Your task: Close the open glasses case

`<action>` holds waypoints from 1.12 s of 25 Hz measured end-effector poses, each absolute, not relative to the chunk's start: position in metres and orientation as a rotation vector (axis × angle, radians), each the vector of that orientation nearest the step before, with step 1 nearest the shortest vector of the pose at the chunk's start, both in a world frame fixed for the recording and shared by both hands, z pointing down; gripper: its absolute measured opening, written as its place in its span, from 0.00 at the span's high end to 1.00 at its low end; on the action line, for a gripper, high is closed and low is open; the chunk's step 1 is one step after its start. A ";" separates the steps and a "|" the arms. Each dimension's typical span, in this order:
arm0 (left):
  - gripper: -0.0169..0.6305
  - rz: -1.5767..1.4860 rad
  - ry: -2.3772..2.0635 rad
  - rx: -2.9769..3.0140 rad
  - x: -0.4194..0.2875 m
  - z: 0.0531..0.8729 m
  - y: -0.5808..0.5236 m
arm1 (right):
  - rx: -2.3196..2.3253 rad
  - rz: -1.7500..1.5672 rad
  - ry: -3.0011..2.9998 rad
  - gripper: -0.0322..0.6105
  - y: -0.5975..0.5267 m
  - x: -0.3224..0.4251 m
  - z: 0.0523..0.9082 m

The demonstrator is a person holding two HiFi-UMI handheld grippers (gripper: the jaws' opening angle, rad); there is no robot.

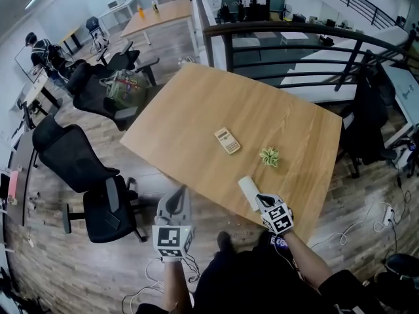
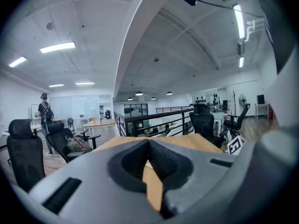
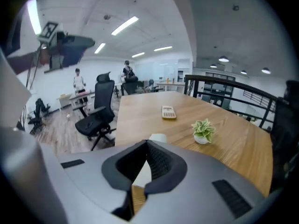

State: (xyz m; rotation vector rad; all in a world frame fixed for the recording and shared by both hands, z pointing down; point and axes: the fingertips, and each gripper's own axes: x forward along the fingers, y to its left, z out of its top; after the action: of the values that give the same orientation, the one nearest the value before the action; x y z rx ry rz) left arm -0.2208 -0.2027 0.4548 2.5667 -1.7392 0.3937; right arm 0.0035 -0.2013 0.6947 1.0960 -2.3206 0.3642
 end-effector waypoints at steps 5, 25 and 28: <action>0.97 0.378 -1.710 2.599 -0.211 0.452 -0.207 | 1.350 0.457 -2.475 0.93 -0.199 0.048 0.621; 0.97 0.416 -1.619 2.701 -0.178 0.440 -0.229 | 1.848 0.051 -2.395 0.93 -0.173 0.158 0.472; 0.97 0.422 -1.608 2.711 -0.173 0.437 -0.232 | 1.847 0.036 -2.392 0.93 -0.173 0.159 0.468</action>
State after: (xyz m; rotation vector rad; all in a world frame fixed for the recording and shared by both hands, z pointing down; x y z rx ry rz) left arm -0.1733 -0.2321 0.4373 2.7111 -1.6083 0.4225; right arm 0.1592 -0.1729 0.4675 1.8472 -2.3916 0.0359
